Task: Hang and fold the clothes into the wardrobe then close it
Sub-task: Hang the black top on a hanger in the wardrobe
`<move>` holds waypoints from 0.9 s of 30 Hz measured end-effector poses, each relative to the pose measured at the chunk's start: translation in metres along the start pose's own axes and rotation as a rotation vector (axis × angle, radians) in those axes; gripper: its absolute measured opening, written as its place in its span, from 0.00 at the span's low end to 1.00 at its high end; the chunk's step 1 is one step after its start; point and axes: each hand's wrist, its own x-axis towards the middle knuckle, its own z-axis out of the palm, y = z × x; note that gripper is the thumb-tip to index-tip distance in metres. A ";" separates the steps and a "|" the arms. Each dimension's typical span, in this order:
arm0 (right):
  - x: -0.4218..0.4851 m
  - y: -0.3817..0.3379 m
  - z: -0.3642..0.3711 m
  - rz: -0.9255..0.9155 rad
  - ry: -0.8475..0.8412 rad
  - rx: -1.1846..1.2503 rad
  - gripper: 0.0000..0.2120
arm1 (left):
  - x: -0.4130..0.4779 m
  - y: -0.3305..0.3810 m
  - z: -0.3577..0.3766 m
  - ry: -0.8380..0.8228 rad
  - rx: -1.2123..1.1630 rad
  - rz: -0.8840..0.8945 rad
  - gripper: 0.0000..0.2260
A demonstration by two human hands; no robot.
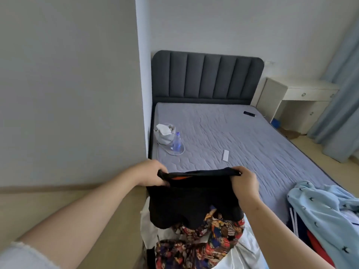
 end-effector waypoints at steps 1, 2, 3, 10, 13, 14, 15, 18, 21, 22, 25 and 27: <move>-0.002 0.001 0.003 -0.015 -0.028 -0.040 0.17 | -0.007 -0.006 0.003 0.115 -0.113 -0.087 0.03; -0.005 0.000 0.009 -0.040 -0.069 -0.092 0.17 | -0.014 -0.011 0.007 0.251 -0.239 -0.187 0.06; -0.009 -0.001 0.017 -0.072 -0.116 -0.159 0.17 | -0.020 -0.016 0.012 0.388 -0.341 -0.284 0.08; -0.060 -0.029 0.085 -0.051 -0.331 -0.258 0.16 | -0.098 -0.062 0.011 0.938 -1.041 -0.654 0.10; -0.086 -0.065 0.119 -0.131 -0.408 0.054 0.15 | -0.139 -0.088 -0.012 1.113 -1.270 -0.637 0.09; -0.096 -0.081 0.130 -0.153 -0.427 0.153 0.14 | -0.152 -0.095 -0.022 1.181 -1.342 -0.622 0.08; -0.106 -0.098 0.140 -0.177 -0.449 0.232 0.13 | -0.165 -0.103 -0.033 1.246 -1.413 -0.604 0.06; -0.139 -0.149 0.175 -0.234 -0.537 0.409 0.12 | -0.211 -0.128 -0.066 1.443 -1.490 -0.524 0.06; -0.178 -0.191 0.214 -0.243 -0.625 0.506 0.12 | -0.264 -0.158 -0.094 1.606 -1.432 -0.460 0.09; -0.193 -0.203 0.228 -0.248 -0.654 0.516 0.12 | -0.282 -0.169 -0.100 1.644 -1.420 -0.459 0.10; -0.248 -0.234 0.273 -0.266 -0.759 0.549 0.12 | -0.341 -0.207 -0.113 1.756 -1.438 -0.503 0.12; -0.288 -0.251 0.300 -0.268 -0.839 0.555 0.13 | -0.381 -0.235 -0.115 1.833 -1.424 -0.560 0.13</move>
